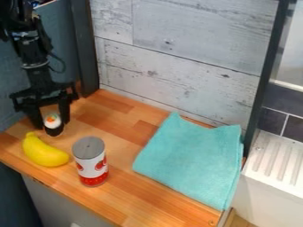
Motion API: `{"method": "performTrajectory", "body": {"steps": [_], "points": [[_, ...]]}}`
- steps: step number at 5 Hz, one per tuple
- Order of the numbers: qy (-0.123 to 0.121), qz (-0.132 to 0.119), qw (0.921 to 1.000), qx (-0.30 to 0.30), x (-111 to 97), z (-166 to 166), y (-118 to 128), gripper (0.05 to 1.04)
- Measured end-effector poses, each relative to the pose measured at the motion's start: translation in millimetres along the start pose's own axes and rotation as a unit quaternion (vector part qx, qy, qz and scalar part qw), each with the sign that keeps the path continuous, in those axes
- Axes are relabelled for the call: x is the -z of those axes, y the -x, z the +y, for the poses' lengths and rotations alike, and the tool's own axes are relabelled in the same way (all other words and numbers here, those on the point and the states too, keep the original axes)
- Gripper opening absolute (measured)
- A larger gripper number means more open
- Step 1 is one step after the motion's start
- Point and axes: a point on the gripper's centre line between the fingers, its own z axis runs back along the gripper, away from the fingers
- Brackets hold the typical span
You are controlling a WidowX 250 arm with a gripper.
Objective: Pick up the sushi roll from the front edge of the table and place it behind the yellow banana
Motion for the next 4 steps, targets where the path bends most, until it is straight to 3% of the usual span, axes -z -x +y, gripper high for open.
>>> {"method": "performTrajectory", "body": {"steps": [1, 2, 3, 4], "points": [[0.019, -0.011, 0.9997, -0.011, -3, -3, 2, 1.012], [0.046, -0.042, 0.9979, -0.019, -34, 3, -1, 1.007], [0.031, -0.033, 0.9990, -0.003, -45, 6, 1, 1.004], [-0.011, -0.002, 0.9987, 0.049, -58, -7, 17, 1.004]]}}
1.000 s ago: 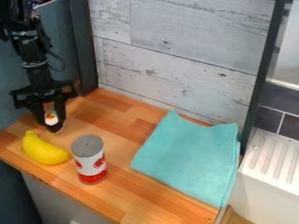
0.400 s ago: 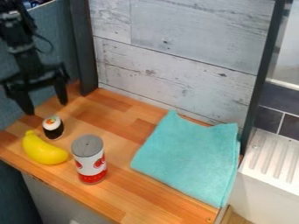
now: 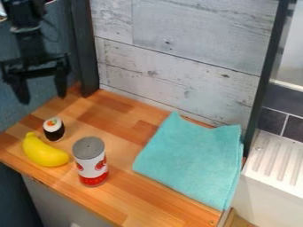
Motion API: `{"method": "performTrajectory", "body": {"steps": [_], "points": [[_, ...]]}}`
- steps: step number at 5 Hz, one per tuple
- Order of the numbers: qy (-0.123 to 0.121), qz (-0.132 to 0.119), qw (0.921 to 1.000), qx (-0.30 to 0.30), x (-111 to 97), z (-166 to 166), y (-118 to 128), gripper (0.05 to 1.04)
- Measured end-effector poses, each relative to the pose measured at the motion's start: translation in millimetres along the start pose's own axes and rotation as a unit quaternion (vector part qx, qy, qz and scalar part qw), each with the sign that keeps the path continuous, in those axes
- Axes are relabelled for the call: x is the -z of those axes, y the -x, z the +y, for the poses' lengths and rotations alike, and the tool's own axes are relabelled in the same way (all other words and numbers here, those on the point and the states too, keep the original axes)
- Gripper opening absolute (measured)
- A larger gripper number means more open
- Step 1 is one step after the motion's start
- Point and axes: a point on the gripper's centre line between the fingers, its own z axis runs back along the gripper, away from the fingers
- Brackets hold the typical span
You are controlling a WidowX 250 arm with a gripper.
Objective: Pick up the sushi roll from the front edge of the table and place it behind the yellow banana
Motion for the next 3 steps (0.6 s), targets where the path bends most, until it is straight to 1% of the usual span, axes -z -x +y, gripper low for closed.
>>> {"method": "performTrajectory", "body": {"steps": [1, 2, 3], "points": [[-0.050, 0.044, 0.9944, 0.083, -8, -28, 29, 1.003], [-0.070, 0.040, 0.9868, 0.141, -22, -50, 59, 1.002], [-0.073, 0.022, 0.9761, 0.204, -35, -60, 87, 1.002]]}}
